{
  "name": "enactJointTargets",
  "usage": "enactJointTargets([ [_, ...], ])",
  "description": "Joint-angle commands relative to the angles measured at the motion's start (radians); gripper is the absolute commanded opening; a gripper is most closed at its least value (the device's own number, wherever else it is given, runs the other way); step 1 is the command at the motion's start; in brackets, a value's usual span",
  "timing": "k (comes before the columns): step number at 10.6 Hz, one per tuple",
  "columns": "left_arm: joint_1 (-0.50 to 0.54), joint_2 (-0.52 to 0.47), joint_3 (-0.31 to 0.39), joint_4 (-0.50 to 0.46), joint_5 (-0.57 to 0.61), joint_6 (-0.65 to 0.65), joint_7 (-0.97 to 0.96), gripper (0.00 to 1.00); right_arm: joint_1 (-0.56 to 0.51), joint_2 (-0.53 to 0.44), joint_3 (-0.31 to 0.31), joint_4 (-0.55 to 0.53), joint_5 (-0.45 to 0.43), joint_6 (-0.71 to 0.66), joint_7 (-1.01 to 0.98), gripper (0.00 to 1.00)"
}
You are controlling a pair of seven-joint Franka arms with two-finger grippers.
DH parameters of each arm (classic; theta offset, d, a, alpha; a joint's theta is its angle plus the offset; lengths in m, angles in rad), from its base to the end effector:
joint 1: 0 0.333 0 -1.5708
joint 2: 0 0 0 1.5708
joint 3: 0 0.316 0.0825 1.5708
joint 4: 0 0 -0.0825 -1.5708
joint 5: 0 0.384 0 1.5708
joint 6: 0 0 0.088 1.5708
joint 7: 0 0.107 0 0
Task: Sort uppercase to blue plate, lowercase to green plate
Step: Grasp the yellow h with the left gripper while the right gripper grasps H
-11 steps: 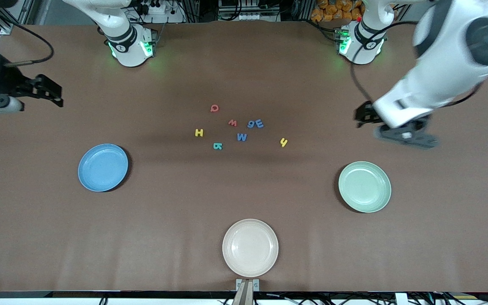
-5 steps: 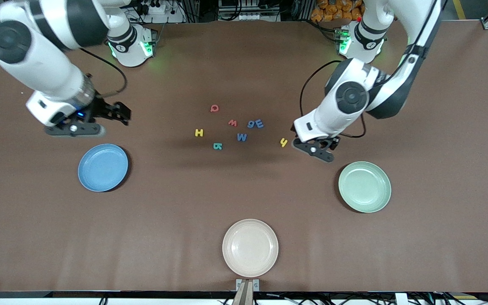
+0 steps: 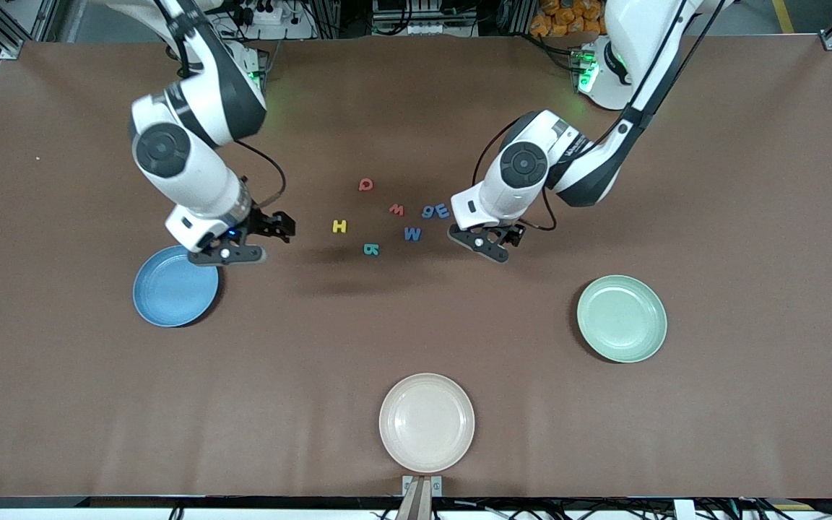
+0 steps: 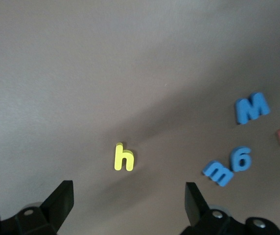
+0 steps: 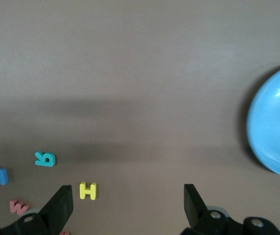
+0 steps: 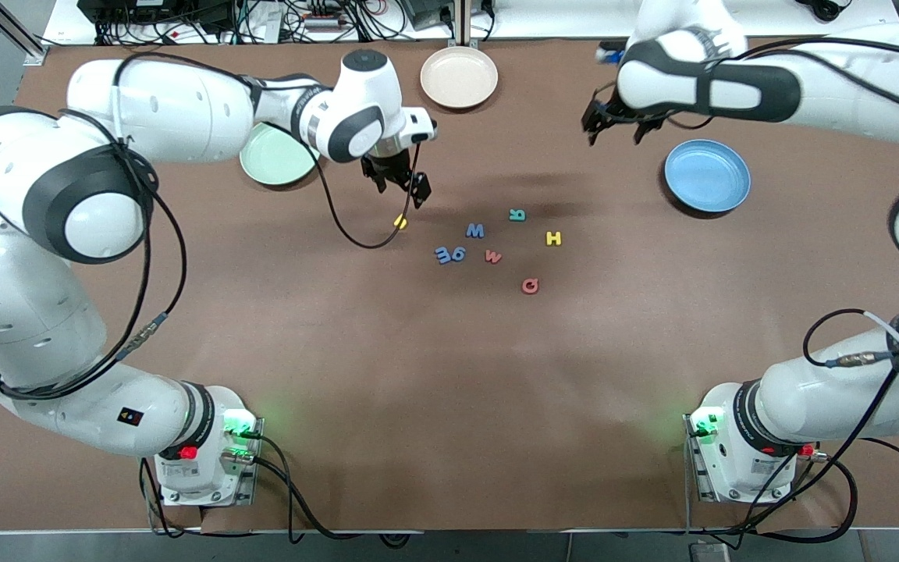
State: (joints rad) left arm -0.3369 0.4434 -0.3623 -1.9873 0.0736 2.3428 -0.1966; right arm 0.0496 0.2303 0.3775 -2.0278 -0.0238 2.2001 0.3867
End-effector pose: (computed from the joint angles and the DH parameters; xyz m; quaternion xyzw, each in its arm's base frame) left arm 0.4671 -0.3829 0.2478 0.9637 -0.2604 -0.0476 0.0339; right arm 0.5336 0.2355 0.3391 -0.9990 -0.0237 0.0319 0.0219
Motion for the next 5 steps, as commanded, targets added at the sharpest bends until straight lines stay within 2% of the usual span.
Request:
enactJointTargets([
  [1, -0.001, 0.024, 0.002, -0.008, 0.107, 0.023, -0.026, 1.00, 0.022, 0.095, 0.006, -0.050, -0.016, 0.137, 0.017, 1.00],
  [5, -0.019, 0.113, 0.002, 0.002, 0.267, 0.096, -0.184, 0.96, 0.081, 0.188, 0.006, -0.061, -0.025, 0.194, 0.047, 1.00],
])
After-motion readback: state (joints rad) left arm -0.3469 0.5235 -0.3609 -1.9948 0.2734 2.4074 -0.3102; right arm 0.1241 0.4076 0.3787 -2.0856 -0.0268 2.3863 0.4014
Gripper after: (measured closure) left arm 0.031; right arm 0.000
